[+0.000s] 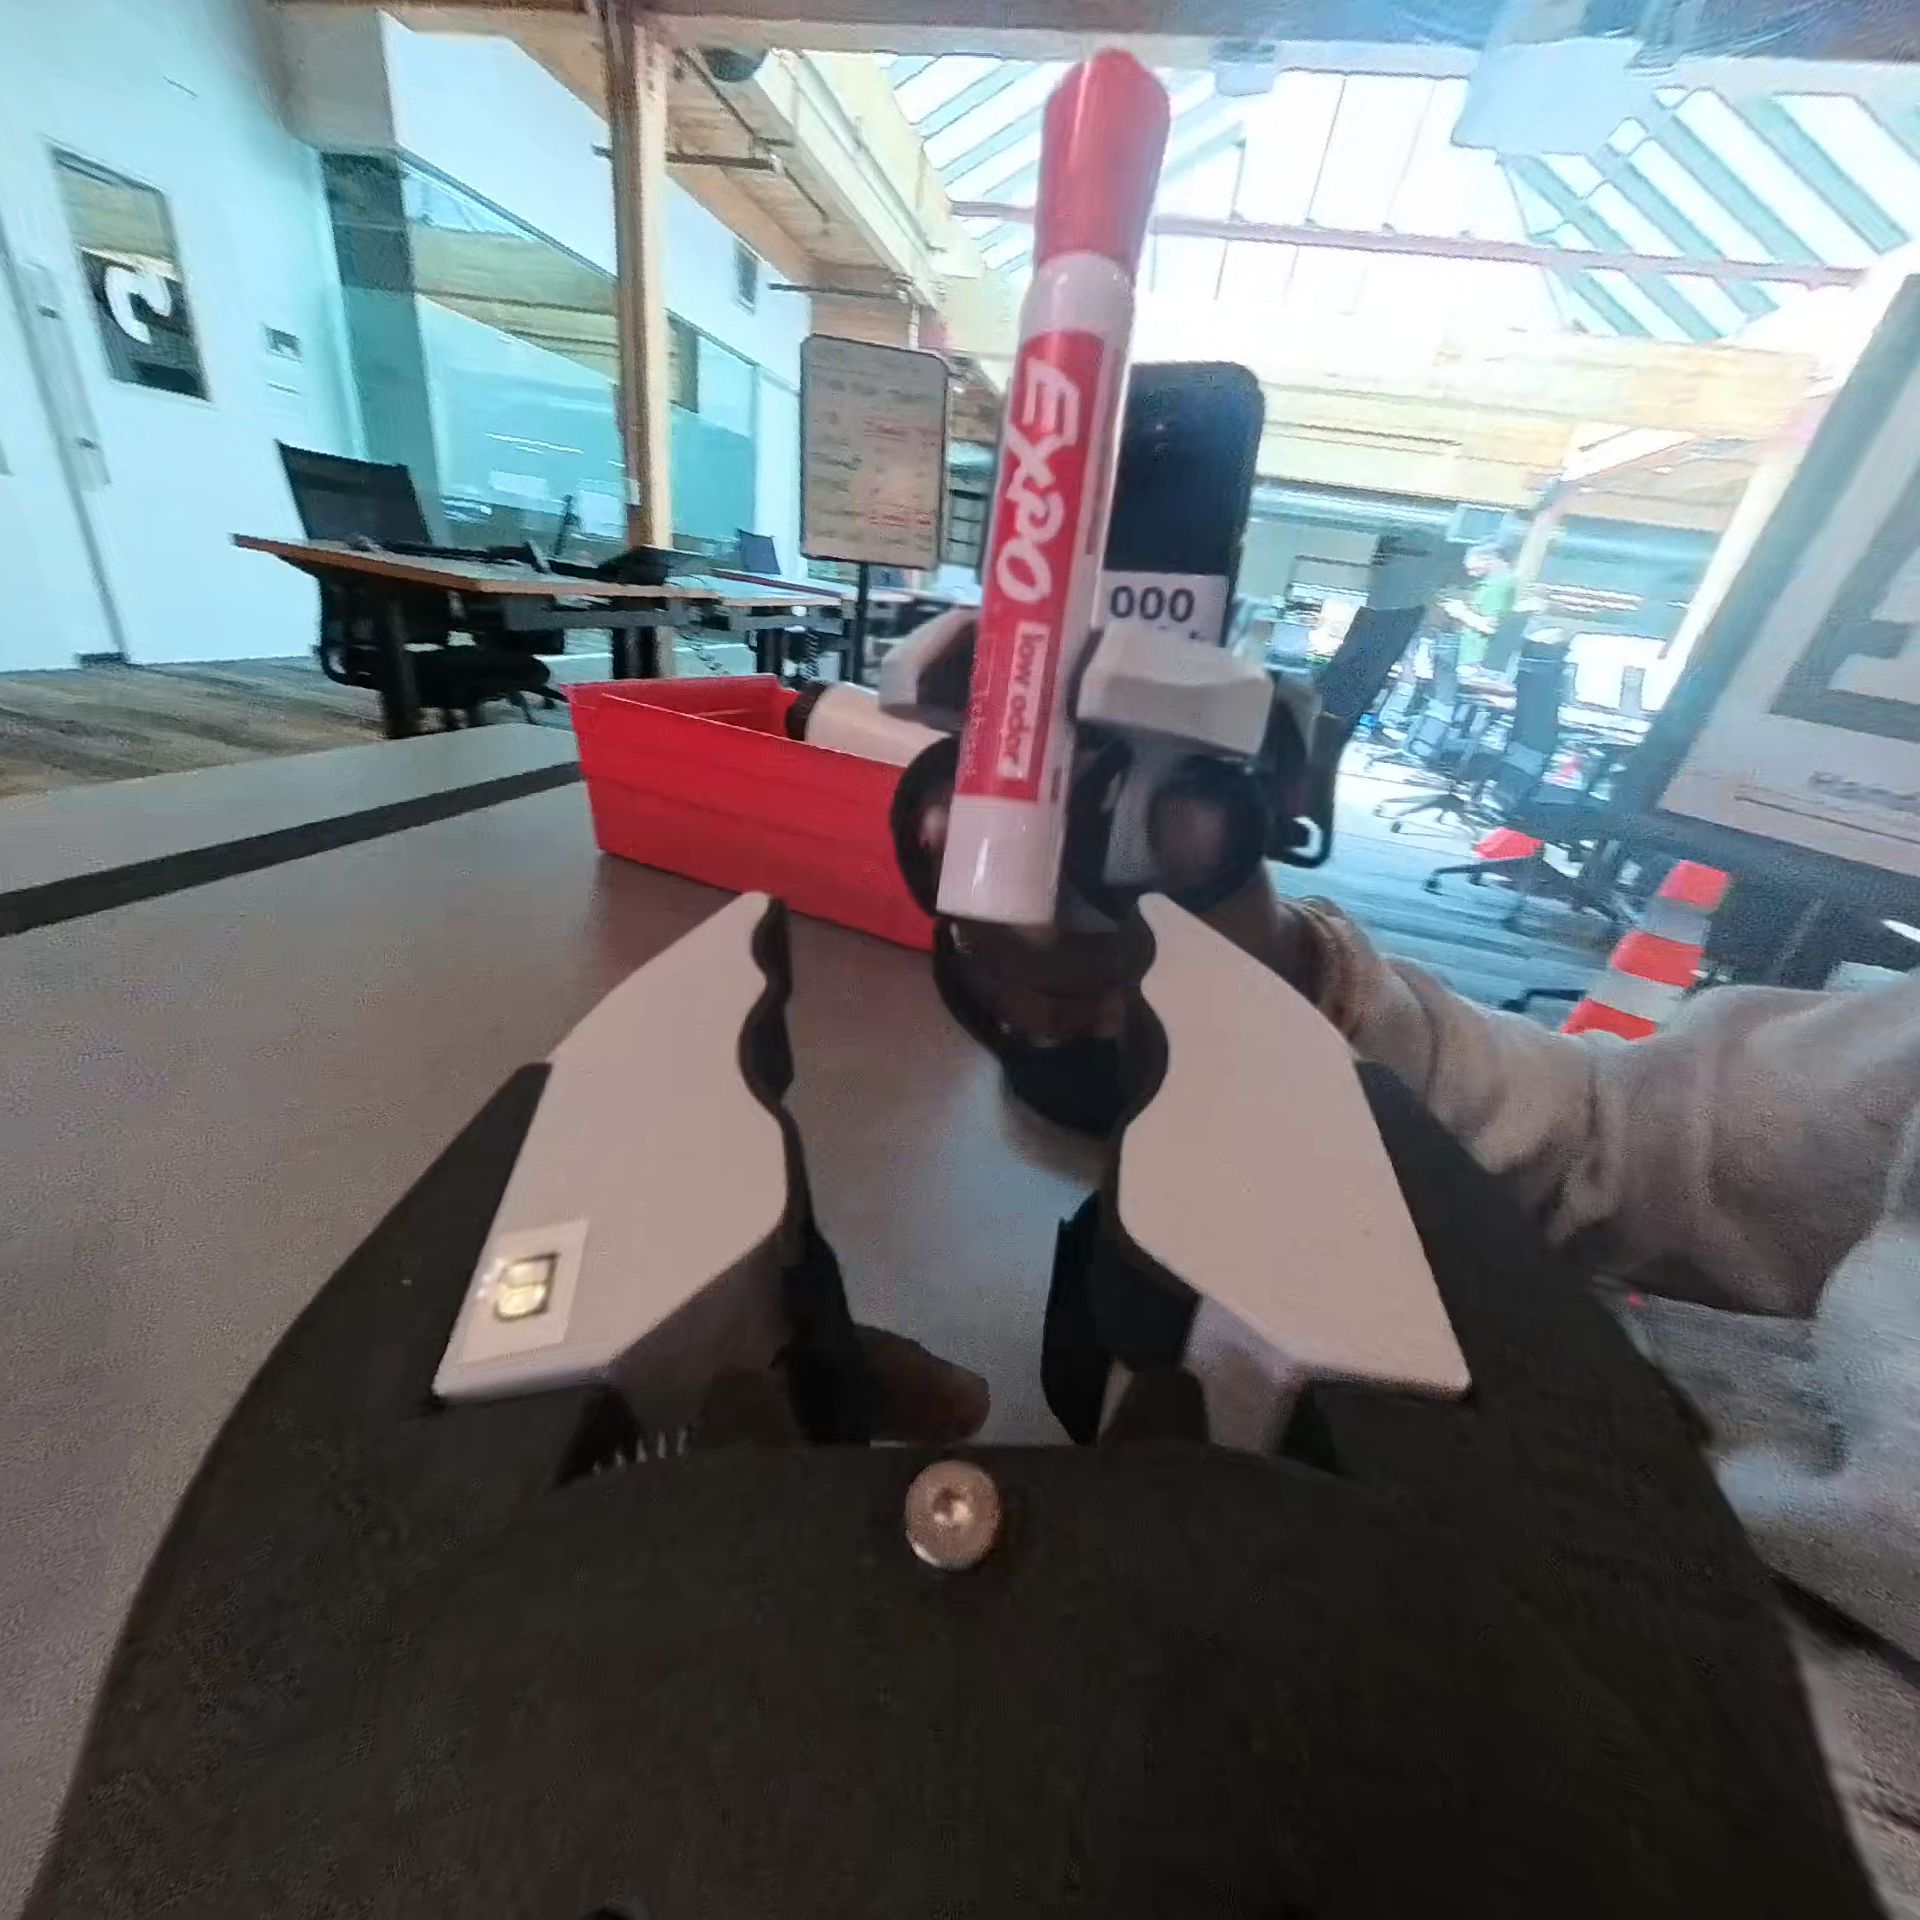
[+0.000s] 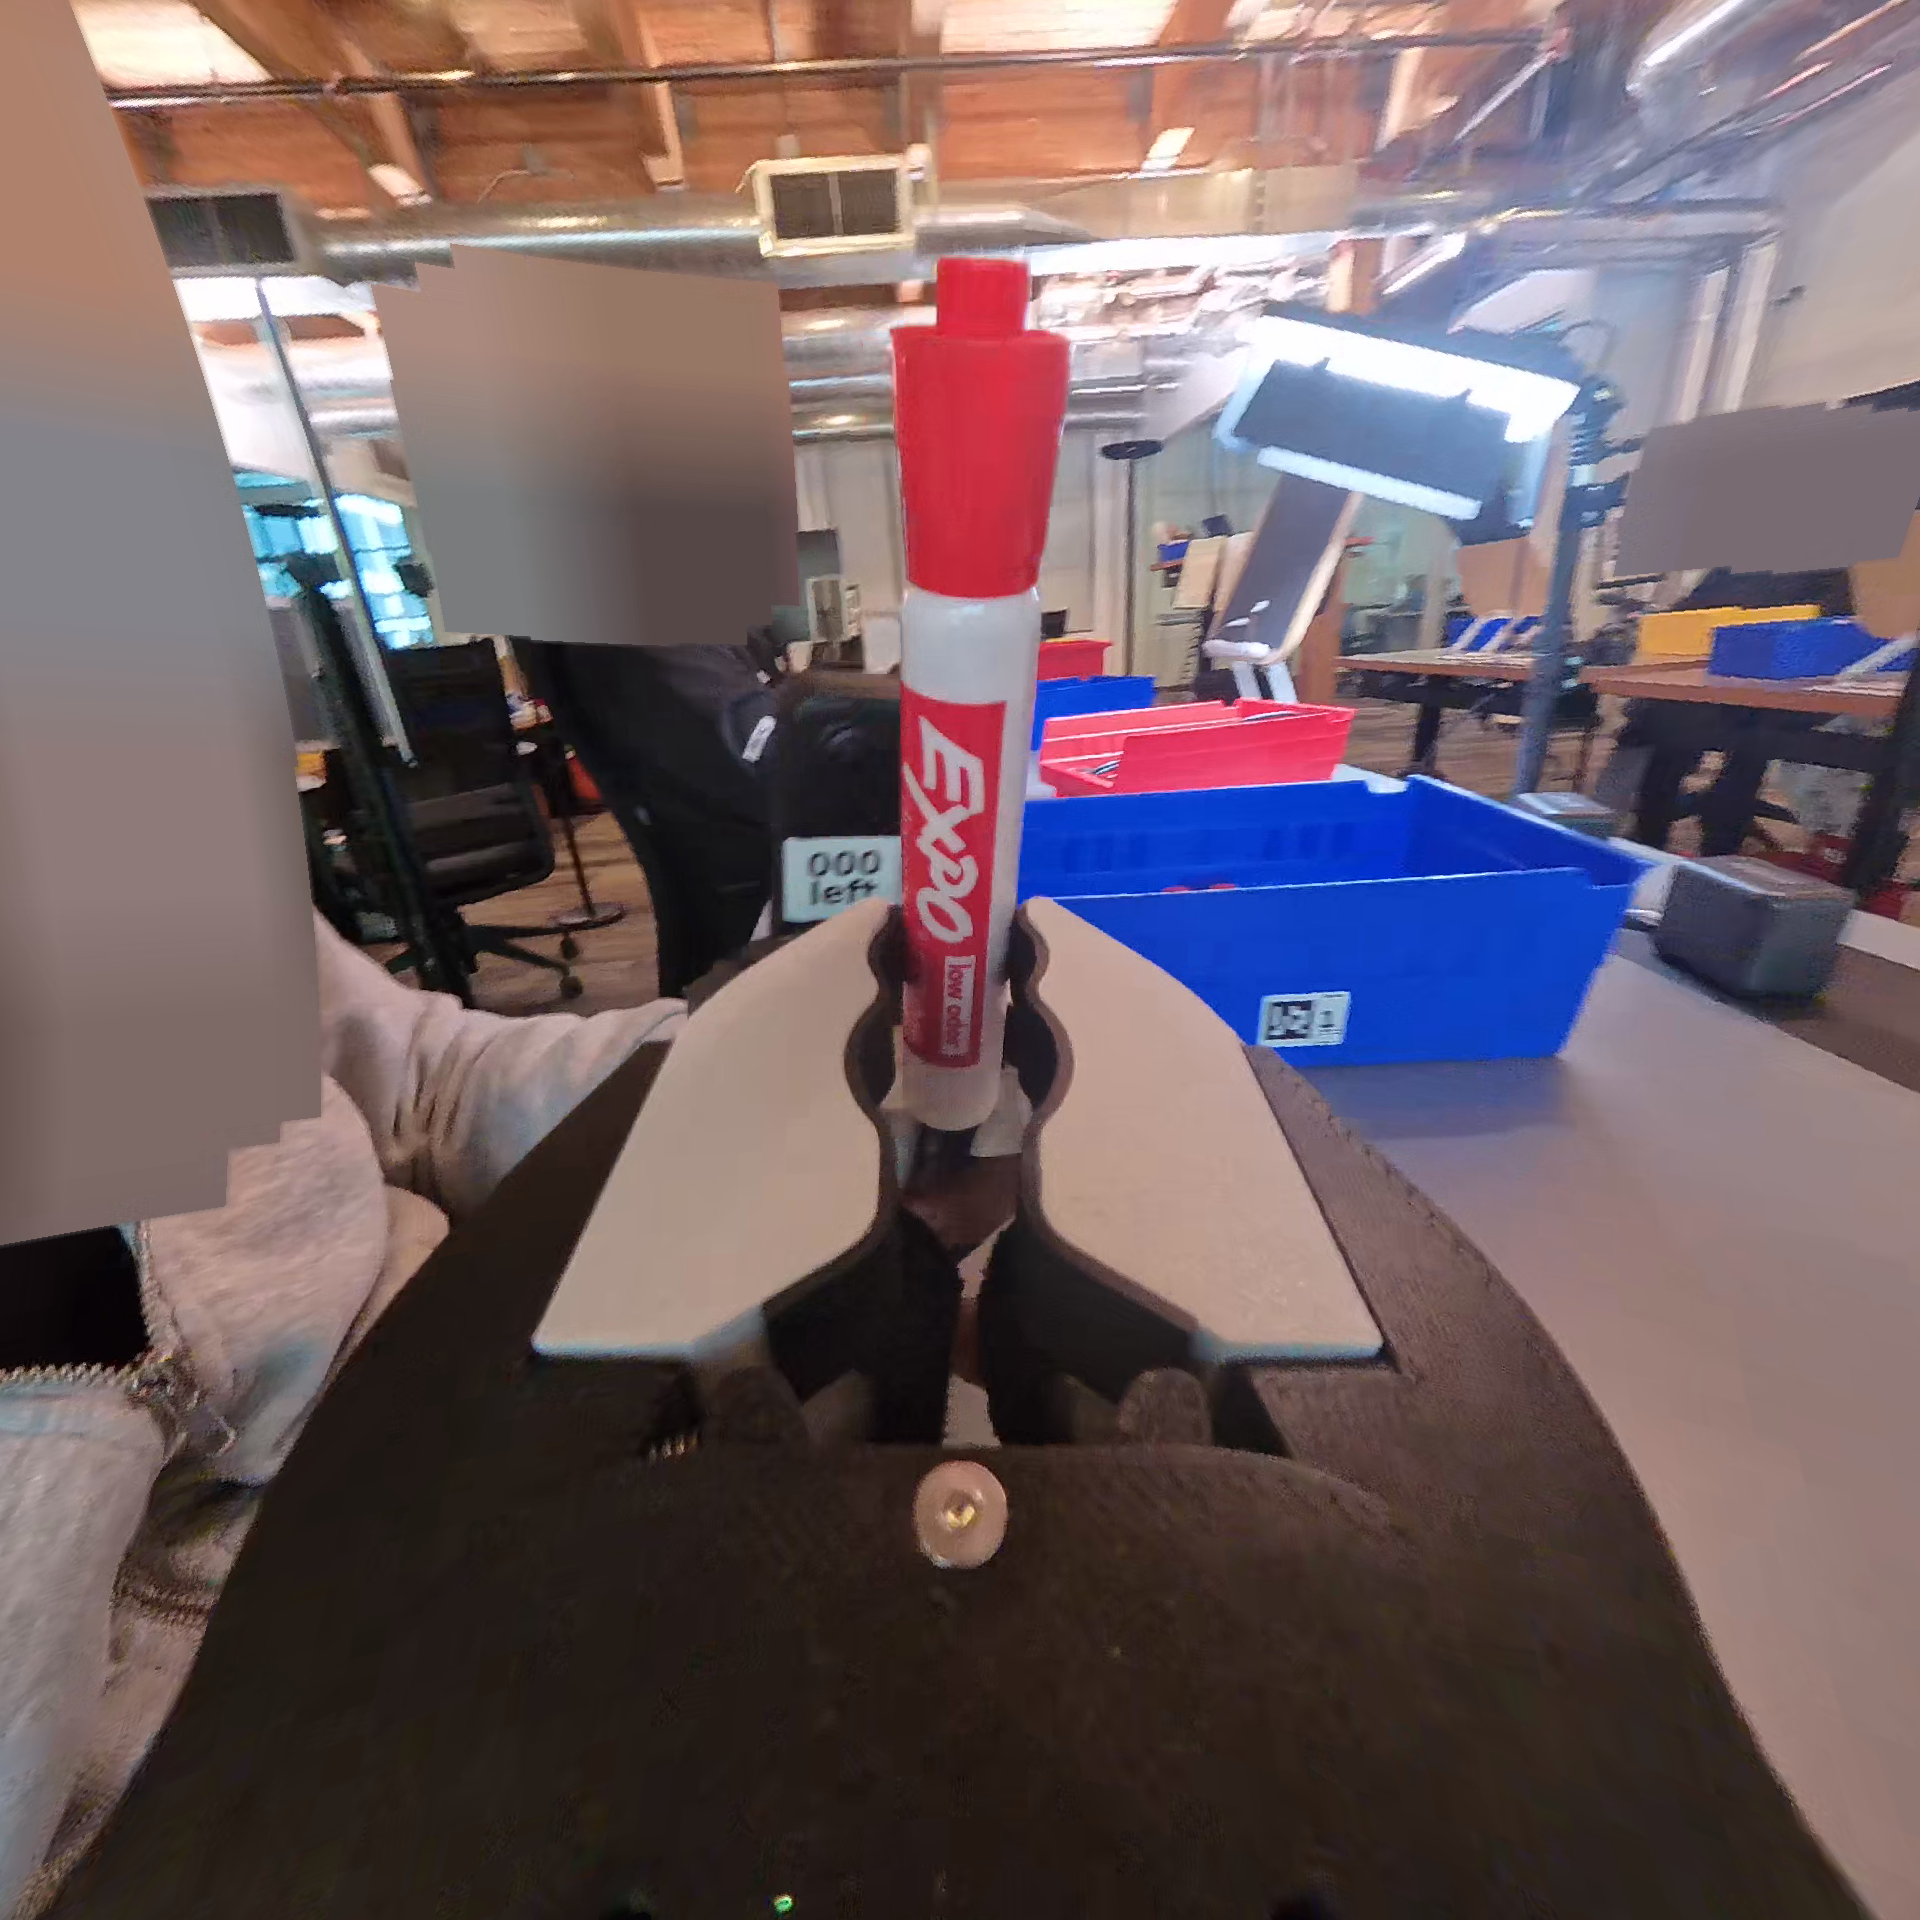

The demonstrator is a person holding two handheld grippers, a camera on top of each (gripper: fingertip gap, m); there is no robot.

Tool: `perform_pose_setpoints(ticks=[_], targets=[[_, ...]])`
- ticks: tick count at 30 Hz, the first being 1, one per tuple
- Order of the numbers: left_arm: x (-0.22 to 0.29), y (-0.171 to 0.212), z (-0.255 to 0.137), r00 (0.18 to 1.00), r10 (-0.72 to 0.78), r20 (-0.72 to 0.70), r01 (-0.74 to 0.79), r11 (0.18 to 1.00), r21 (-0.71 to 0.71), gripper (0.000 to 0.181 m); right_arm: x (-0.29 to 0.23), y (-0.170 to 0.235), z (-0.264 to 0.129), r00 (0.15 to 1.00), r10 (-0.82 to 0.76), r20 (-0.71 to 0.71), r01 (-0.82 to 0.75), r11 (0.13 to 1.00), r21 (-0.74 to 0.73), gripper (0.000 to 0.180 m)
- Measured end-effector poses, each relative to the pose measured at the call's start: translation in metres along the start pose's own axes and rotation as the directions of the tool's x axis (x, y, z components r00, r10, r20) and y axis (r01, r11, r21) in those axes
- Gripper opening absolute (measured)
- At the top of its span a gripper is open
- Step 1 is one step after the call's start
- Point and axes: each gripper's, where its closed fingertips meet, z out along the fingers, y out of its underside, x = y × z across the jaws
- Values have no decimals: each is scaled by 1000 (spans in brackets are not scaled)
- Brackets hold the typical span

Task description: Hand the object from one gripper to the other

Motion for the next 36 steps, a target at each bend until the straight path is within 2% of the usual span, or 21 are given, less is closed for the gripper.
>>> perform_pose_setpoints(ticks=[4, 9, 12, 17, 23, 28, 36], targets=[[-19, -5, -3, 989, 52, 141, -57, 998, 30, 93, 27, -18, -26, 986, 7, -168, -16, 998, -53, 20], [-29, -8, -5, 975, 85, 208, -94, 995, 35, 103, 62, -49, -84, 907, -40, -420, -40, 983, -182, 20], [-33, -5, -5, 972, 88, 219, -94, 995, 20, 106, 85, -62, -133, 813, -88, -575, -68, 967, -244, 20], [-32, -3, -2, 971, 103, 216, -108, 994, 10, 110, 118, -60, -224, 586, -177, -791, -234, 897, -374, 20], [-33, 0, -2, 968, 123, 219, -125, 992, -6, 110, 136, -40, -293, 395, -227, -890, -416, 820, -394, 20], [-32, -2, -2, 968, 134, 211, -138, 990, 3, 110, 143, -20, -320, 332, -221, -917, -509, 776, -371, 20], [-30, 4, 0, 970, 143, 199, -139, 990, -35, 110, 145, -2, -345, 291, -185, -938, -608, 721, -331, 20]])
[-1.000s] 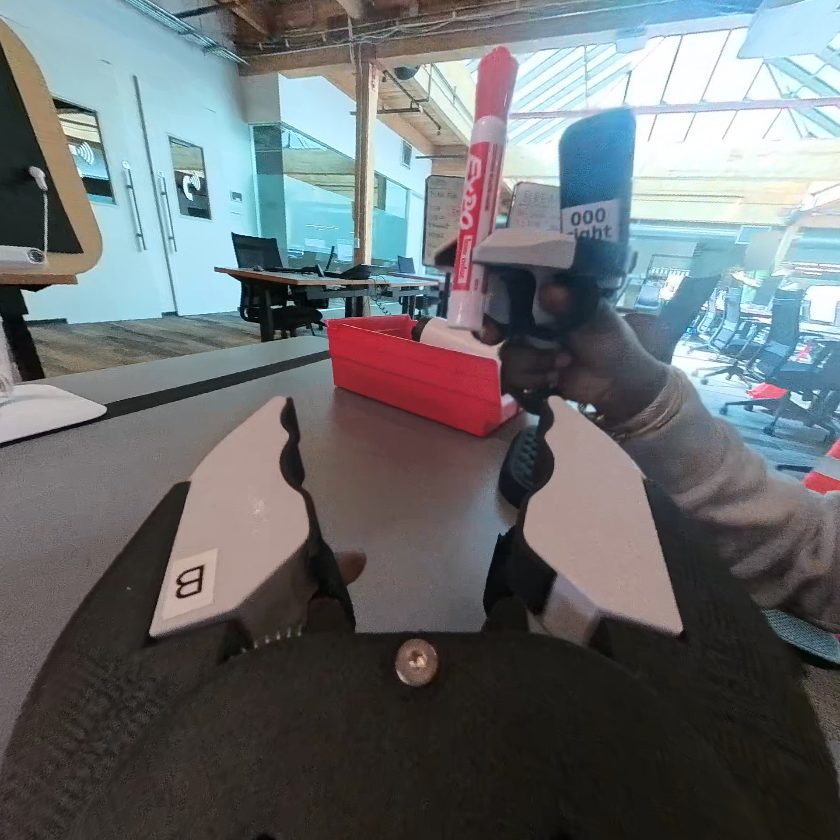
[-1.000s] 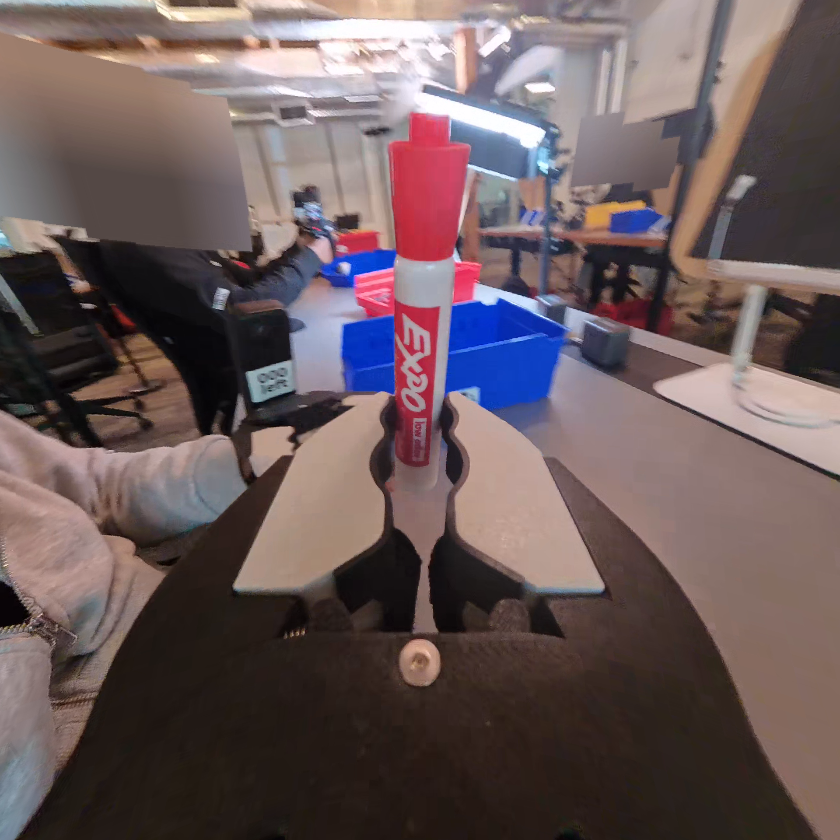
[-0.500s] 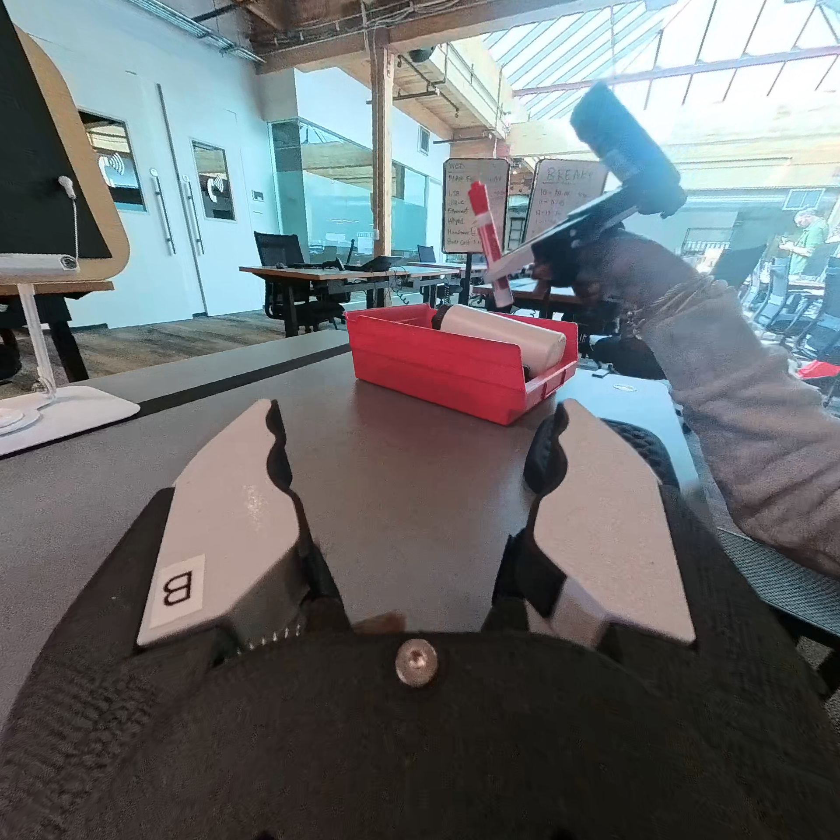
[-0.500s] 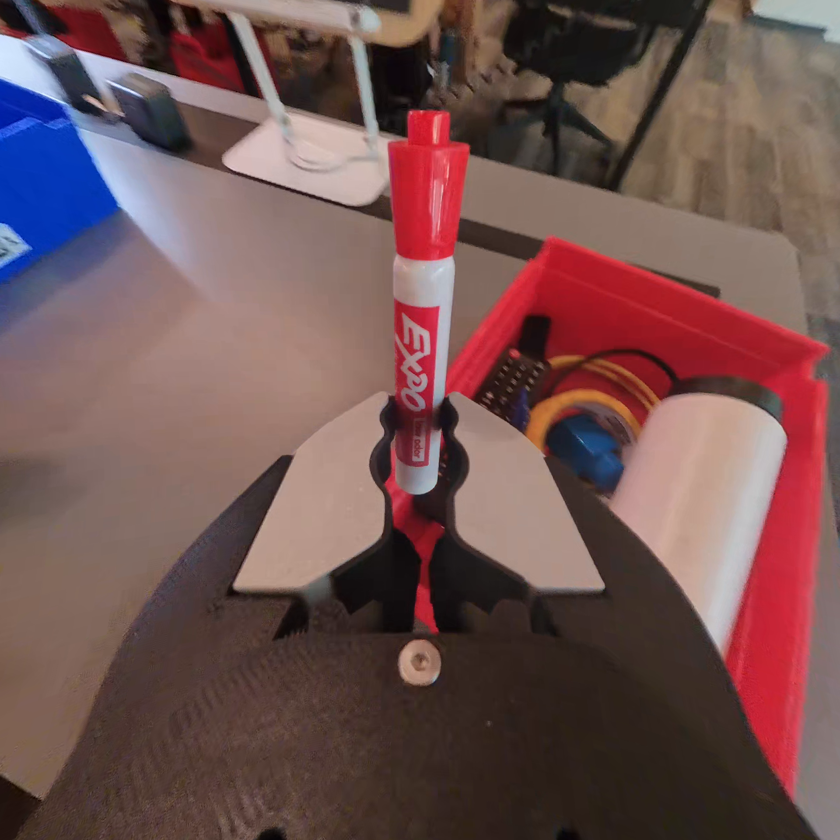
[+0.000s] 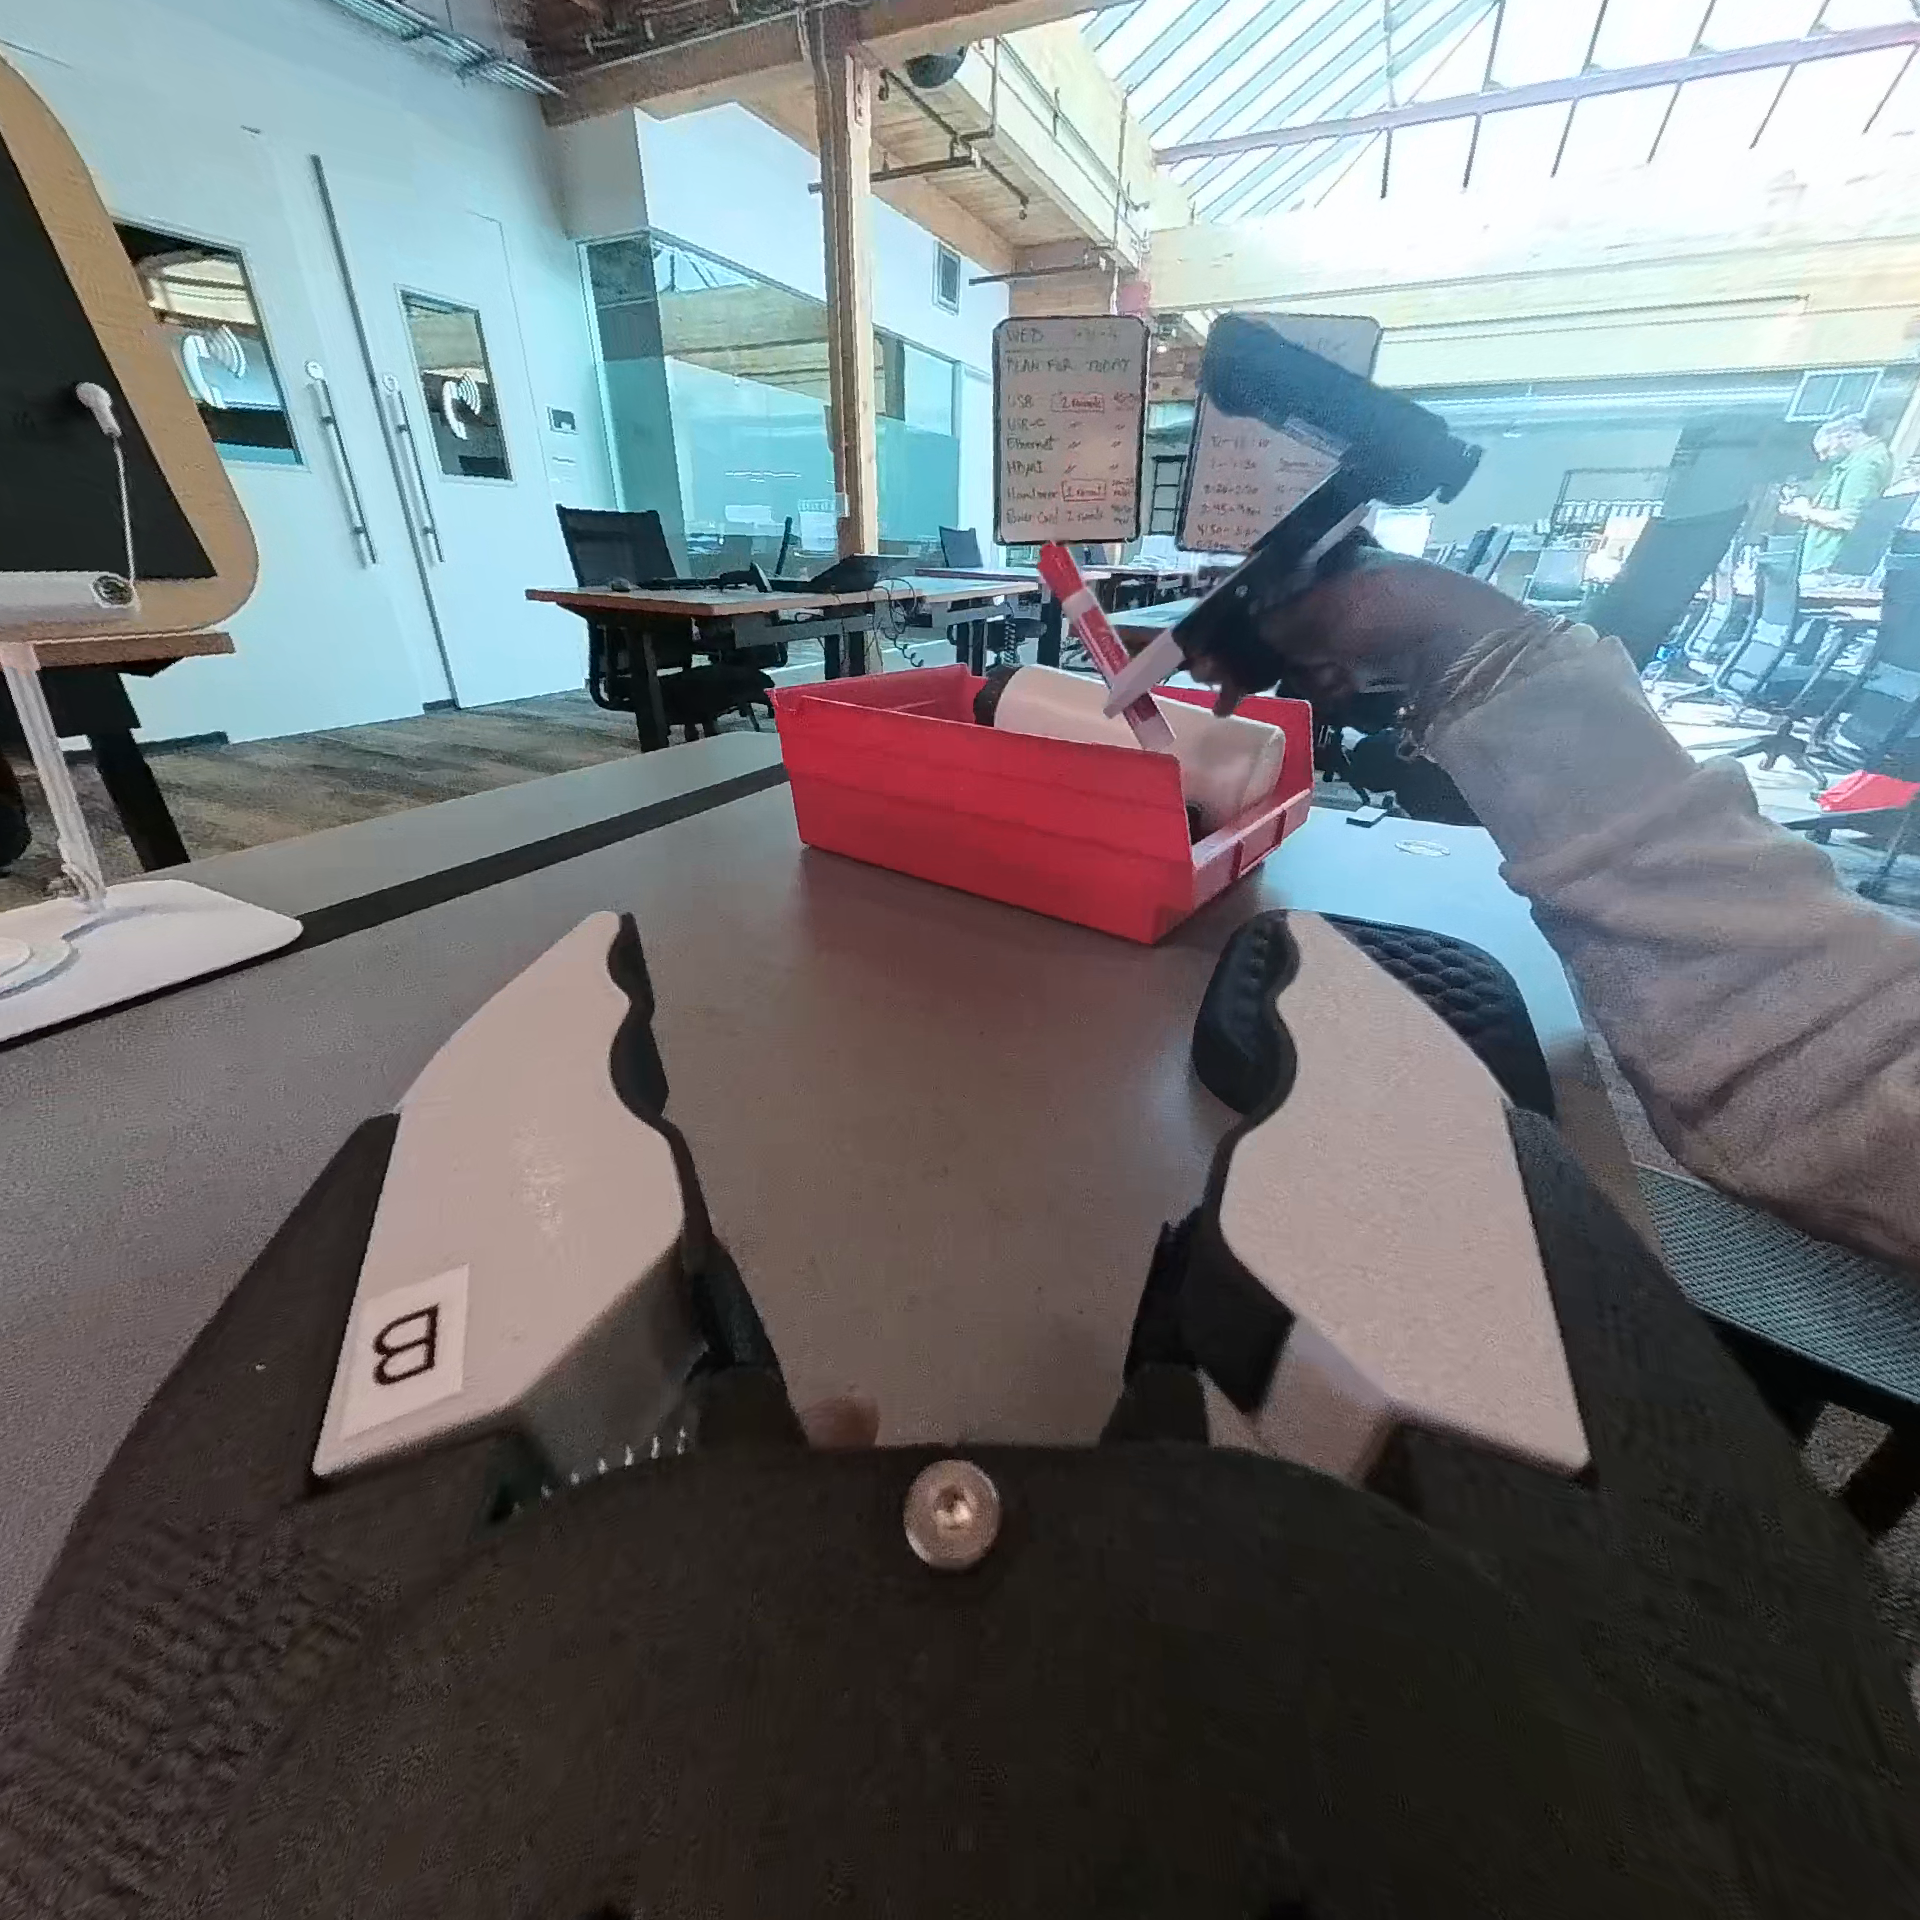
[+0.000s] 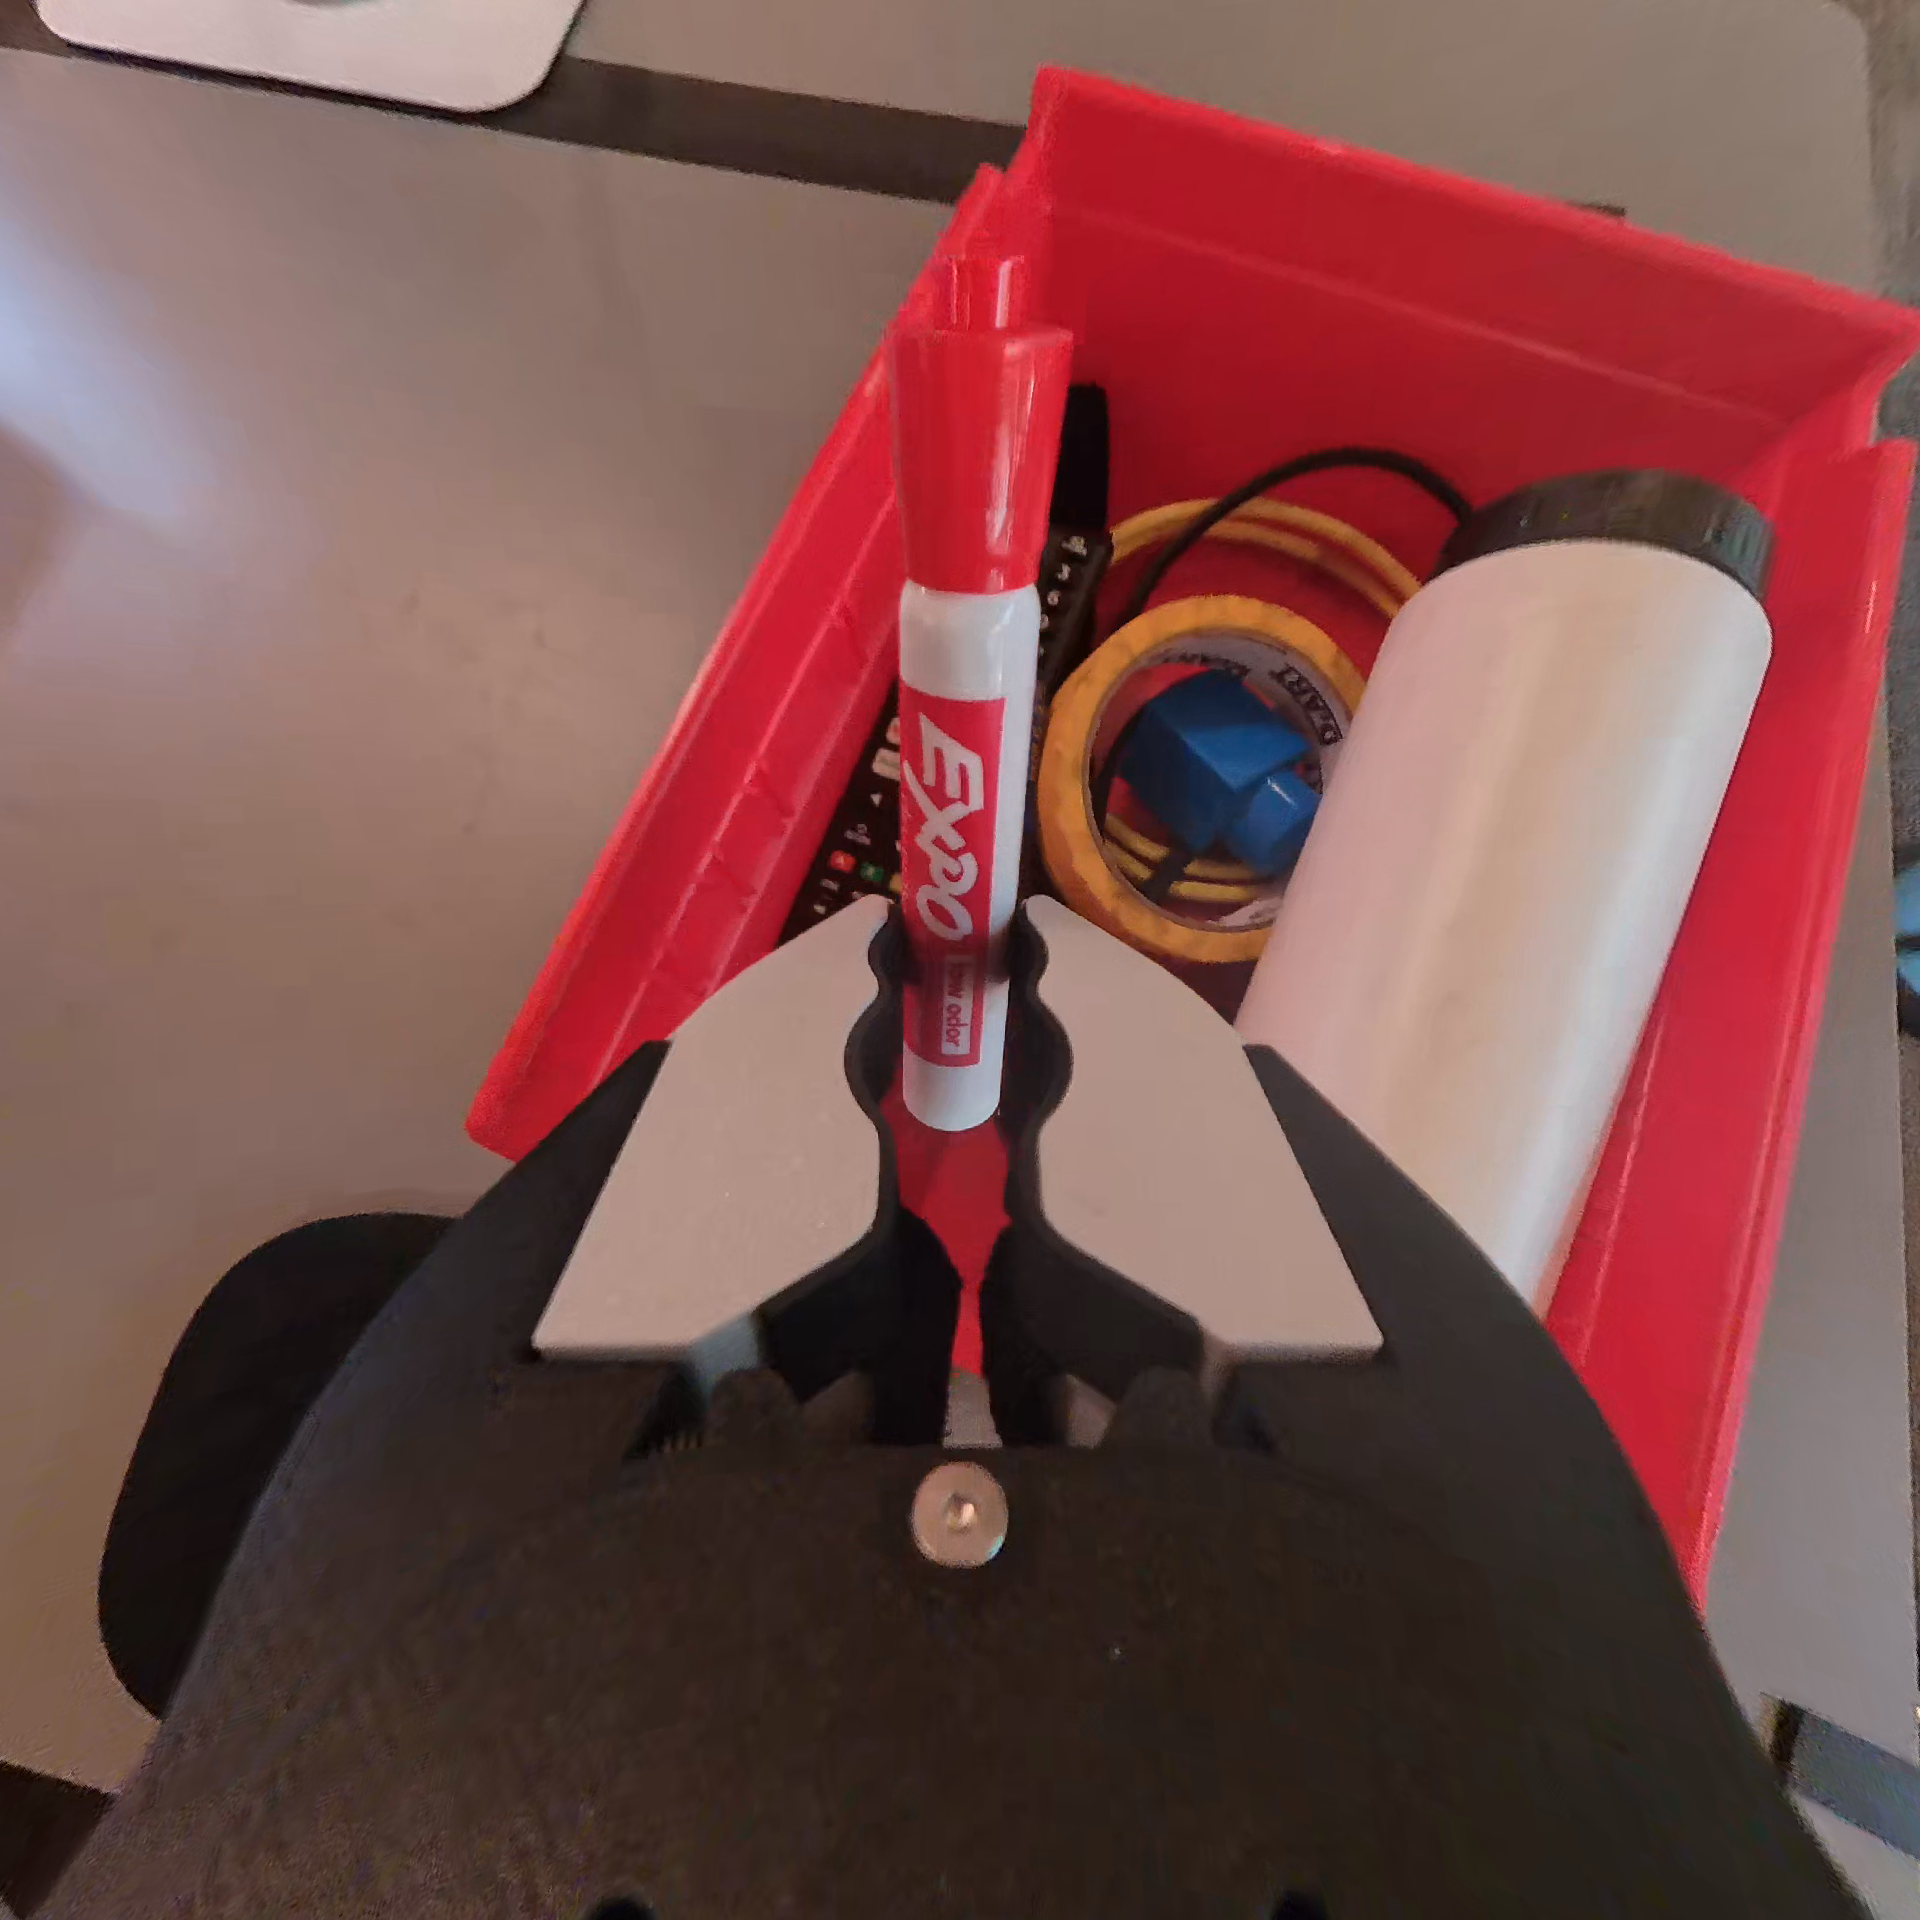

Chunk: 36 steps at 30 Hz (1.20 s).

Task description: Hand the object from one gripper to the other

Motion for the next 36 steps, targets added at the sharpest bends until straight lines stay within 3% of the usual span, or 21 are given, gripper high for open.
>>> perform_pose_setpoints(ticks=[13, 14, 16, 19, 22, 26, 29, 31, 34, 36], targets=[[3, 9, 2, 999, -47, -19, 46, 997, -58, 110, -25, 44, 41, 989, 68, 133, -27, 957, -288, 21], [3, 11, 3, 997, -68, -22, 66, 995, -69, 110, -24, 47, 43, 990, 67, 123, -28, 954, -298, 22], [4, 16, 4, 994, -109, -32, 105, 990, -92, 110, -19, 45, 44, 994, 74, 81, -48, 957, -286, 42], [5, 17, 4, 991, -129, -38, 124, 985, -117, 110, -11, 18, 28, 997, 79, -11, -80, 989, -123, 65], [11, 13, -1, 989, -131, -64, 120, 981, -150, 105, -30, -38, -7, 998, 9, -56, 4, 975, 222, 73], [13, -18, -35, 988, -112, -107, 89, 976, -198, 94, -139, -75, -39, 940, -290, 179, 150, 823, 547, 70], [-20, -51, -83, 1000, -16, -26, 10, 971, -240, 84, -206, -58, -28, 817, -460, 348, 171, 769, 616, 66], [-53, -61, -121, 998, 52, 34, -37, 937, -348, 77, -230, -40, -9, 757, -505, 415, 182, 772, 609, 65], [-123, -42, -176, 979, 117, 168, 5, 808, -590, 70, -245, -19, 12, 712, -514, 479, 222, 811, 541, 67], [-159, -18, -198, 972, 97, 214, 82, 712, -697, 58, -247, -18, 12, 703, -544, 458, 242, 789, 565, 61]])
